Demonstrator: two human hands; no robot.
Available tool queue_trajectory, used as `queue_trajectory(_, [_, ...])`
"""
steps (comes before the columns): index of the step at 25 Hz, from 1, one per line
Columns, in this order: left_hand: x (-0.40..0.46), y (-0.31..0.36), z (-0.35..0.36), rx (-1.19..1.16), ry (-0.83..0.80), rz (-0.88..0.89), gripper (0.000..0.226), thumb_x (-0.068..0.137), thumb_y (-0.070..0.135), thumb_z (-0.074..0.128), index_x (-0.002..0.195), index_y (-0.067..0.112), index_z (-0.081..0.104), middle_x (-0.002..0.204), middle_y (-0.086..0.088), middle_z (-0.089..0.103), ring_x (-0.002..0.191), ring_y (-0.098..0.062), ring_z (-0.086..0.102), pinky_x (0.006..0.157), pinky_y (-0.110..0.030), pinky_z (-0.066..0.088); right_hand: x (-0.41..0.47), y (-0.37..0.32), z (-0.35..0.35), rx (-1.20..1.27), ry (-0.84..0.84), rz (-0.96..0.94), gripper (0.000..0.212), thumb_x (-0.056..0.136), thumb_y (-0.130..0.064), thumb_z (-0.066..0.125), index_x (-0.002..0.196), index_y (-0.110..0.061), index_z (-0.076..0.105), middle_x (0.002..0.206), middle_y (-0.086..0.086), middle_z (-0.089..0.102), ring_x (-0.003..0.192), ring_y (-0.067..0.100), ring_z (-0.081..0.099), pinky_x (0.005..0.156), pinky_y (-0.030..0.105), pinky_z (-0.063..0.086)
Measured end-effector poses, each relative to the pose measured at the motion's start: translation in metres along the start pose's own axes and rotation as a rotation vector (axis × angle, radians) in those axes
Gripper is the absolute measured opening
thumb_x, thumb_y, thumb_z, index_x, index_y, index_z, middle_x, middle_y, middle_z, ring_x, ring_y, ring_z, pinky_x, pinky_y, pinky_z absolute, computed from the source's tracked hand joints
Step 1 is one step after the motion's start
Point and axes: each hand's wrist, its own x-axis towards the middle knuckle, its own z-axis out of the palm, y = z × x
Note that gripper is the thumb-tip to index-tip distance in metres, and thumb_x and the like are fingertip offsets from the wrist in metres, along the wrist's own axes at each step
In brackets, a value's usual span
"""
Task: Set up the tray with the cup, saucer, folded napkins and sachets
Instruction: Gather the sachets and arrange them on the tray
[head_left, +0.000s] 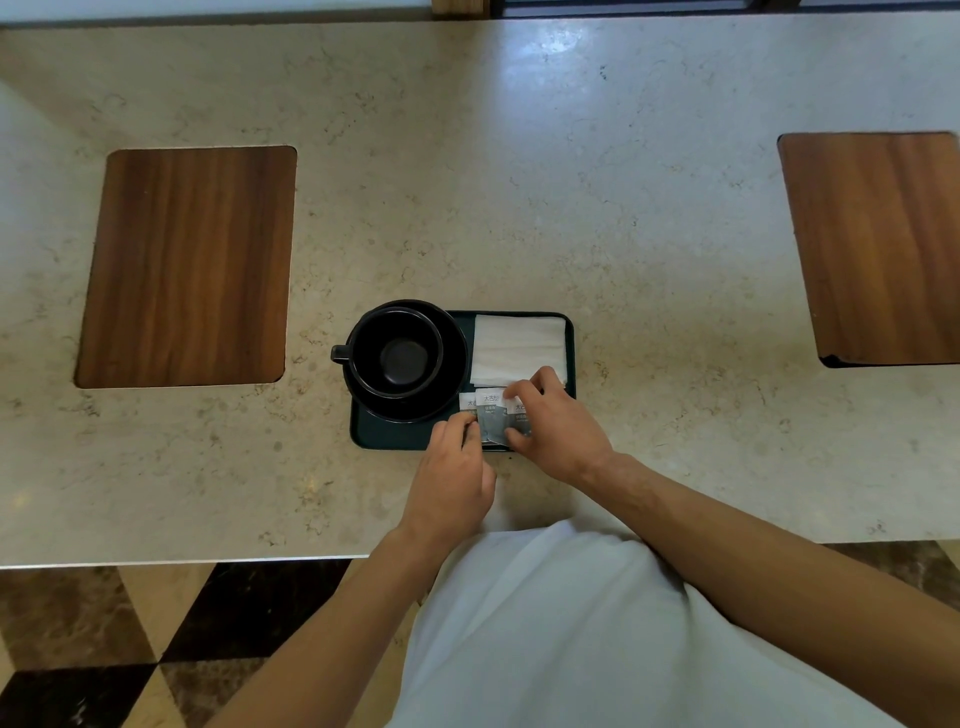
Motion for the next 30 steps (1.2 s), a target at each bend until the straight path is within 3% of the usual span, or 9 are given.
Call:
queue_trajectory(5, [0.000,0.002,0.000,-0.017,0.059,0.025,0.047,0.086,0.000,0.064,0.132,-0.006,0.059,0.132,-0.022,0.057,0.115,-0.033,0.058,0.100,-0.041,0.053,0.001,-0.001,0.000,0.004,-0.005,-0.019,0.045,0.091,-0.031,0.070,0.131,-0.021,0.052,0.125,0.003,0.043,0.078,0.018,0.057,0.068,0.028,0.052])
queue_trajectory(11, [0.004,0.002,0.000,0.119,-0.028,0.047,0.050,0.093,0.013,0.052,0.141,-0.001,0.052,0.150,-0.015,0.047,0.128,-0.026,0.047,0.112,-0.038,0.040,-0.001,0.002,0.000,0.008,0.019,-0.050,0.051,0.090,-0.026,0.071,0.136,-0.019,0.051,0.131,0.001,0.047,0.088,0.020,0.061,0.069,0.027,0.052])
queue_trajectory(15, [0.005,0.001,0.000,0.134,-0.035,0.058,0.052,0.092,0.013,0.052,0.142,-0.003,0.051,0.151,-0.016,0.047,0.128,-0.026,0.047,0.113,-0.038,0.039,-0.002,0.003,0.004,-0.008,0.039,-0.037,0.050,0.090,-0.029,0.069,0.136,-0.020,0.052,0.129,0.000,0.046,0.080,0.015,0.056,0.063,0.024,0.047])
queue_trajectory(23, [0.001,-0.002,0.003,0.143,-0.067,0.062,0.058,0.090,0.012,0.052,0.145,-0.005,0.046,0.156,-0.015,0.042,0.133,-0.025,0.044,0.115,-0.036,0.039,-0.007,0.006,0.004,-0.026,0.067,-0.069,0.052,0.089,-0.023,0.069,0.140,-0.021,0.057,0.131,0.001,0.046,0.092,0.019,0.063,0.070,0.027,0.055])
queue_trajectory(27, [0.001,-0.001,0.001,0.114,-0.063,0.053,0.059,0.090,0.011,0.054,0.146,-0.004,0.045,0.156,-0.016,0.042,0.135,-0.026,0.044,0.116,-0.036,0.038,-0.008,0.004,0.002,0.006,0.074,-0.075,0.055,0.090,-0.021,0.069,0.142,-0.025,0.053,0.132,0.001,0.045,0.091,0.016,0.061,0.067,0.023,0.050])
queue_trajectory(30, [0.001,-0.001,0.001,0.079,-0.037,0.059,0.058,0.087,0.007,0.058,0.143,-0.005,0.049,0.154,-0.018,0.045,0.131,-0.029,0.049,0.113,-0.039,0.043,-0.010,0.003,0.000,0.021,0.077,-0.059,0.047,0.090,-0.020,0.069,0.134,-0.026,0.053,0.131,0.002,0.045,0.086,0.017,0.062,0.064,0.027,0.055])
